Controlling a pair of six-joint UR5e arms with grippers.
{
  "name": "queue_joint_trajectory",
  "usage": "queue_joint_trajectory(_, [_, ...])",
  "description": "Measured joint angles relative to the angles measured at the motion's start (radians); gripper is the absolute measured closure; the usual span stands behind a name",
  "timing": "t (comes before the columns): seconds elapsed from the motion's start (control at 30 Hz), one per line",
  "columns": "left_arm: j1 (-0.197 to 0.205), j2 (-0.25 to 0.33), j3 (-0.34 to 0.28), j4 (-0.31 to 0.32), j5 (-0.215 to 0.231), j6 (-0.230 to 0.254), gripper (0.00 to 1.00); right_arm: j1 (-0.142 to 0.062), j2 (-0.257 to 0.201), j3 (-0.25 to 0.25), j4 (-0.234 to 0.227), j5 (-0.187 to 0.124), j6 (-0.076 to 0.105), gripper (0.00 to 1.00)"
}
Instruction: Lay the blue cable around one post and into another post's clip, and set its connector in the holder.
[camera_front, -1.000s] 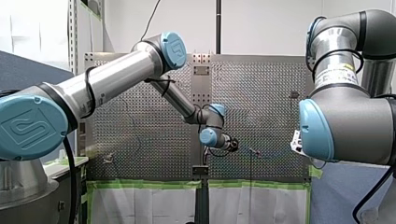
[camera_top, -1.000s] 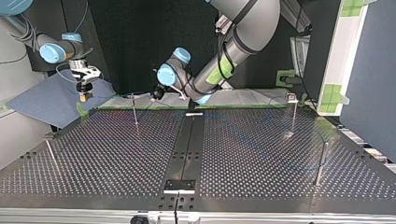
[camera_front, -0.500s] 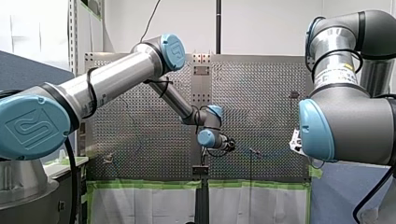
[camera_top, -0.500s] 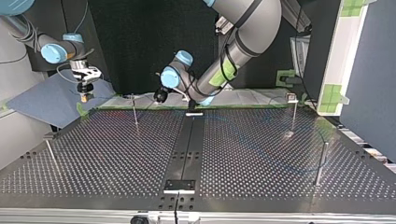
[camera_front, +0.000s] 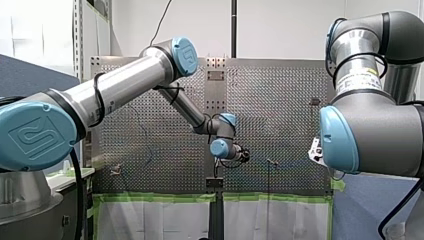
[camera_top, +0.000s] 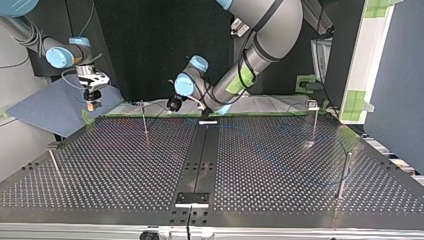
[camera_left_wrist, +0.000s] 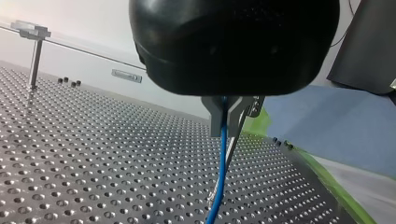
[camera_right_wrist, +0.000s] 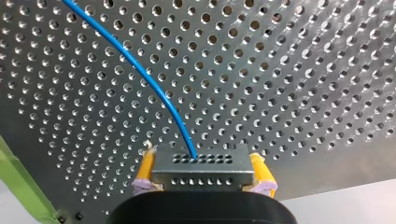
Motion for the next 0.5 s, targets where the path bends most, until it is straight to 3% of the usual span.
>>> queue_joint_trajectory(0.27, [0.007,-0.003,0.0,0.0,0.003,-0.005,1.0,0.003,0.002,0.0,-0.016,0.001,0.005,0.98])
queue_joint_trajectory(0.5, [0.006,-0.047,0.02,-0.009,0.006,0.001,1.0,0.005,0.004,0.0,-0.023,0.002,0.007,0.98])
